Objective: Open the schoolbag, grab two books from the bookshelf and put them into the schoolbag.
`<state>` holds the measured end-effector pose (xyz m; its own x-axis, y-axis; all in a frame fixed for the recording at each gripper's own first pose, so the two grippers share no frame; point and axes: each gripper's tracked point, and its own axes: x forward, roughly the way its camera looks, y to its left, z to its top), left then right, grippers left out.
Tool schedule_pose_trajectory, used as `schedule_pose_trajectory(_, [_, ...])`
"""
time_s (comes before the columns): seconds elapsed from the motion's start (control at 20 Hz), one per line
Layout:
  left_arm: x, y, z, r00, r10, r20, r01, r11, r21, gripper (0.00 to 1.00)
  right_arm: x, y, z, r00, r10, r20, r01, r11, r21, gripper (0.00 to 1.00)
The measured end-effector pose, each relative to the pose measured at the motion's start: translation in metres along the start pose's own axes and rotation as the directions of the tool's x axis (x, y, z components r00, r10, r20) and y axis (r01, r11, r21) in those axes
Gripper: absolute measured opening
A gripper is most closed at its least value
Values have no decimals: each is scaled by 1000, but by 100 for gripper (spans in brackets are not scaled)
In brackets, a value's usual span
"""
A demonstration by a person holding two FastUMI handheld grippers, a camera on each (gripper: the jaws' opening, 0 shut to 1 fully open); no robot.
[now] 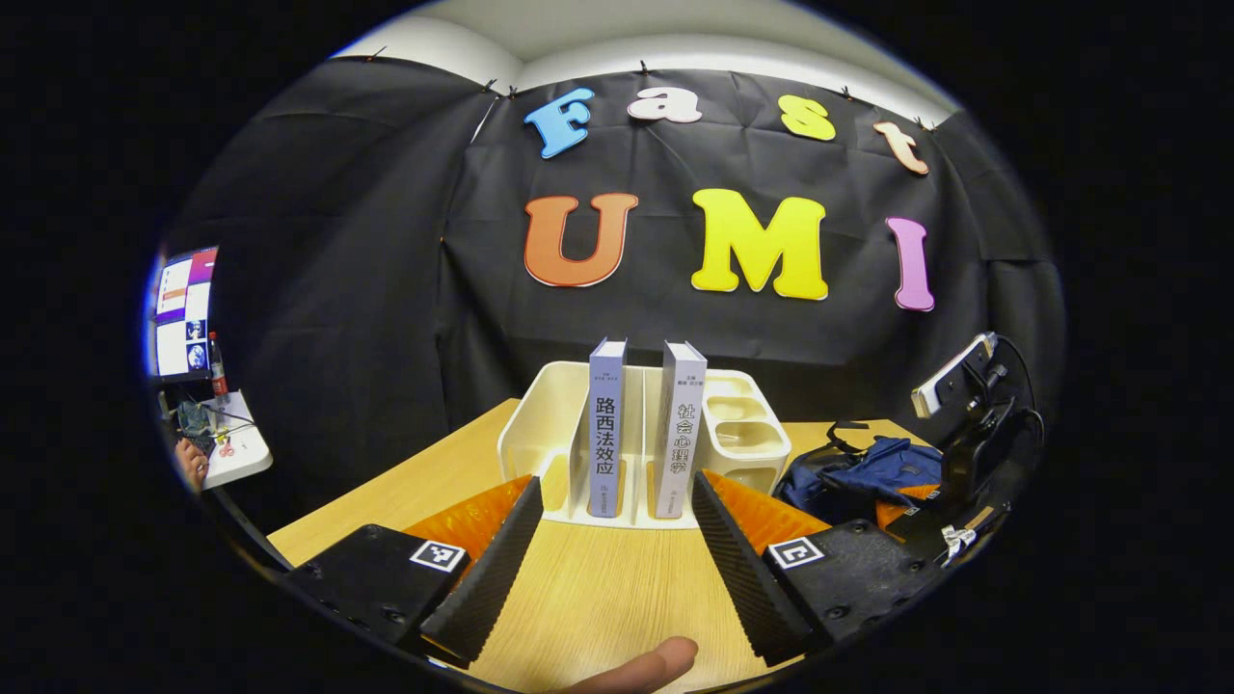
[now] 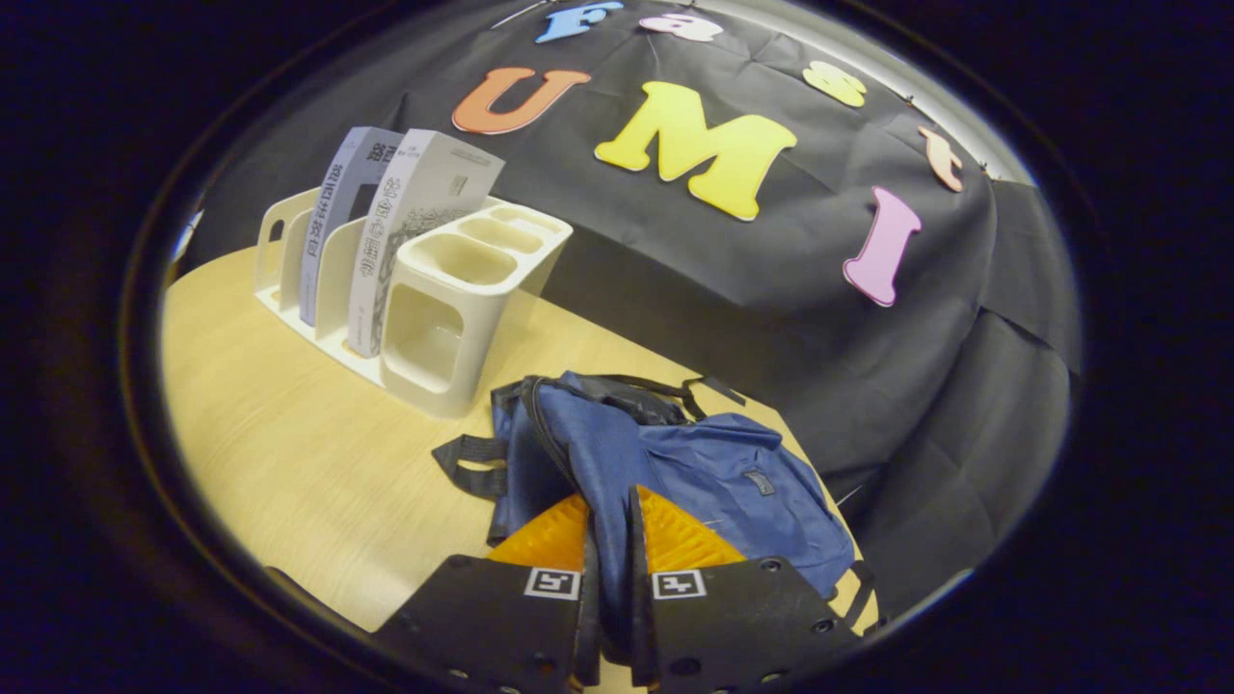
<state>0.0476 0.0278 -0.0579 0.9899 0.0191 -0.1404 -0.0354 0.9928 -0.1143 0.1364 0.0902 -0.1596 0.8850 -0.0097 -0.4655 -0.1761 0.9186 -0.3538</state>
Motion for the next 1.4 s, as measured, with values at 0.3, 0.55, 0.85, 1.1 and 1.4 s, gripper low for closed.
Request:
schedule_pose_trajectory(0.3, [1, -12, 0, 1000, -16, 7, 16, 1000, -25, 98, -2, -50, 25, 999, -26, 30, 24, 998, 50, 6])
schedule_pose_trajectory(0.55, [3, -21, -9, 1000, -18, -10, 18, 1000, -6, 98, -5, -99, 45, 997, -25, 69, 18, 996, 92, 6])
schedule_pose_trajectory(0.85, [9, -45, -6, 998, -58, -14, 59, 998, 24, 98, -14, -158, 74, 986, -38, 164, 16, 990, 137, 5])
schedule_pose_trajectory(1.1, [23, -48, 10, 998, -62, -23, 63, 997, 33, 98, -14, -188, 82, 979, -38, 202, 6, 988, 155, 6])
schedule_pose_trajectory(1.4, [50, -52, 52, 998, -59, 17, 58, 998, 24, 98, -11, -228, 96, 971, -47, 234, 2, 982, 188, 6])
